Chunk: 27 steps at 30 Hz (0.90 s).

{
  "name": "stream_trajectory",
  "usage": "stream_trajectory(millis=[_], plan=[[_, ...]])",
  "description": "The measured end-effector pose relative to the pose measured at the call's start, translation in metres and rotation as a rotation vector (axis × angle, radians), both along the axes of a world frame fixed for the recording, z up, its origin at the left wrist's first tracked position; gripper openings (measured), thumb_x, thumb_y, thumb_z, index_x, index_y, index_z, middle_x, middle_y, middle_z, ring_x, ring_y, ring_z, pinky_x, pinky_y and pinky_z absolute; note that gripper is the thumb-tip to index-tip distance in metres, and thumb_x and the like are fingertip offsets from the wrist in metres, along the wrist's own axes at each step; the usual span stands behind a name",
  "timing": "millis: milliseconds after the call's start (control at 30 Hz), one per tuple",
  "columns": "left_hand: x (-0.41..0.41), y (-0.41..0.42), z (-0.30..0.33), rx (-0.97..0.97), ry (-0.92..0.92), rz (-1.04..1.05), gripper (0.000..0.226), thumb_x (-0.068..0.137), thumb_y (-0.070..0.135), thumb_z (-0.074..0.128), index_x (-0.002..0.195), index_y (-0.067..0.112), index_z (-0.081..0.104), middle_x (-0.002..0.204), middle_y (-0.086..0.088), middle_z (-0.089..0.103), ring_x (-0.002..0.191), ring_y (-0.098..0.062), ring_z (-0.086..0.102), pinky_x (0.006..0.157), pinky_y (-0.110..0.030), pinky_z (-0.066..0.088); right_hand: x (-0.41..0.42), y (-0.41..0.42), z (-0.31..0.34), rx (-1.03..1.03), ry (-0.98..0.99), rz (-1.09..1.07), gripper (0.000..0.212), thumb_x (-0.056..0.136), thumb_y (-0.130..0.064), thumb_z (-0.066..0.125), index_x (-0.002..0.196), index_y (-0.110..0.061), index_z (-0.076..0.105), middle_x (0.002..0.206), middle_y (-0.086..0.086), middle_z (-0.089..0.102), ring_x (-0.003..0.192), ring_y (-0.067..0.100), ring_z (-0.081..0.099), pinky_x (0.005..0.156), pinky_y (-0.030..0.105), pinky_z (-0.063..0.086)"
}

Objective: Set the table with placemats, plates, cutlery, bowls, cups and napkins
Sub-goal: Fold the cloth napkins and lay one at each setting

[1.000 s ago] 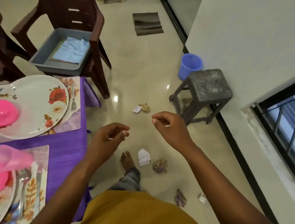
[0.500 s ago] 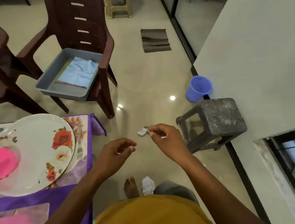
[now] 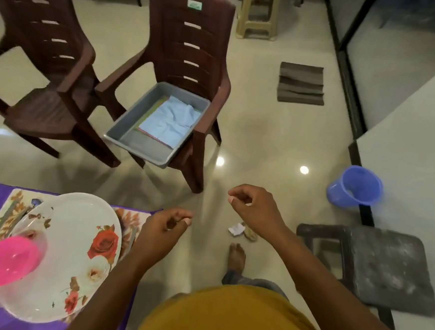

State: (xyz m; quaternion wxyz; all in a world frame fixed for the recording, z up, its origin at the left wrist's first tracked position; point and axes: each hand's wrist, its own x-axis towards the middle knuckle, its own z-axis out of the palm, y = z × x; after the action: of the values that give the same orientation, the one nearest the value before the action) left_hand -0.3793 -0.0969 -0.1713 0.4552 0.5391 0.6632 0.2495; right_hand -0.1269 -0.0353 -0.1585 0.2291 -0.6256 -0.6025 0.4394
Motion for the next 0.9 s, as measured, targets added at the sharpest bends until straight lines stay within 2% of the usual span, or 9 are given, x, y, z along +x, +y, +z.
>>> stream_trajectory(millis=[133,200,300,367,433,600,767,900], plan=[[0.0,0.03,0.0,-0.037,-0.046,0.156,0.02,0.09,0.038,0.066,0.107,0.034,0.077,0.096,0.011,0.078,0.088,-0.013,0.075,0.082,-0.049,0.063,0.005,0.06,-0.003,0.007,0.009,0.1,0.014,0.095,-0.028,0.071,0.107,-0.027,0.078,0.095,-0.018,0.074,0.089,-0.005,0.067,0.084,0.017,0.054],[0.0,0.047,-0.002,-0.042,-0.077,0.217,0.016,0.095,0.033,0.067,0.108,0.032,0.076,0.095,0.007,0.078,0.085,-0.019,0.075,0.081,-0.052,0.063,0.003,0.089,-0.004,-0.01,0.002,0.154,0.014,0.095,-0.028,0.071,0.107,-0.027,0.078,0.096,-0.018,0.074,0.089,-0.007,0.067,0.083,0.016,0.054],[-0.001,0.075,-0.002,-0.004,-0.115,0.291,0.016,0.095,0.034,0.065,0.107,0.031,0.075,0.098,0.011,0.077,0.091,-0.012,0.073,0.083,-0.042,0.062,-0.005,0.132,-0.007,-0.013,0.01,0.218,0.016,0.095,-0.028,0.071,0.109,-0.025,0.079,0.099,-0.016,0.075,0.092,-0.003,0.069,0.085,0.018,0.055],[-0.005,0.101,-0.005,-0.002,-0.121,0.316,0.013,0.1,0.023,0.066,0.105,0.033,0.074,0.098,0.015,0.076,0.092,-0.006,0.072,0.083,-0.034,0.058,-0.016,0.164,-0.008,-0.01,-0.001,0.255,0.017,0.095,-0.028,0.071,0.11,-0.024,0.079,0.1,-0.015,0.076,0.093,-0.002,0.069,0.086,0.019,0.055],[-0.012,0.127,-0.013,-0.016,-0.113,0.331,0.022,0.102,0.015,0.065,0.104,0.035,0.073,0.098,0.017,0.076,0.092,-0.004,0.071,0.083,-0.03,0.056,-0.029,0.196,-0.011,-0.013,-0.019,0.294,0.019,0.096,-0.029,0.071,0.112,-0.024,0.078,0.102,-0.015,0.075,0.093,-0.004,0.068,0.086,0.016,0.054],[-0.044,0.199,-0.035,-0.05,-0.115,0.365,0.019,0.1,0.017,0.067,0.103,0.034,0.076,0.097,0.015,0.077,0.096,-0.007,0.072,0.088,-0.033,0.058,-0.067,0.265,-0.019,-0.024,-0.037,0.295,0.017,0.095,-0.03,0.071,0.109,-0.026,0.078,0.096,-0.017,0.074,0.088,-0.006,0.067,0.079,0.01,0.05],[-0.09,0.27,-0.054,-0.095,-0.039,0.302,0.033,0.099,0.012,0.067,0.091,0.043,0.076,0.09,0.021,0.076,0.089,-0.004,0.071,0.081,-0.028,0.057,-0.108,0.327,-0.026,-0.094,-0.094,0.279,0.017,0.094,-0.029,0.073,0.11,-0.025,0.078,0.095,-0.016,0.074,0.085,-0.007,0.066,0.075,0.004,0.046],[-0.129,0.318,-0.082,-0.17,0.018,0.257,0.025,0.096,0.017,0.07,0.09,0.04,0.076,0.092,0.025,0.074,0.089,-0.001,0.07,0.086,-0.04,0.06,-0.137,0.377,-0.047,-0.108,-0.13,0.279,0.015,0.095,-0.03,0.071,0.109,-0.031,0.077,0.095,-0.022,0.071,0.086,-0.009,0.065,0.076,0.01,0.048]])
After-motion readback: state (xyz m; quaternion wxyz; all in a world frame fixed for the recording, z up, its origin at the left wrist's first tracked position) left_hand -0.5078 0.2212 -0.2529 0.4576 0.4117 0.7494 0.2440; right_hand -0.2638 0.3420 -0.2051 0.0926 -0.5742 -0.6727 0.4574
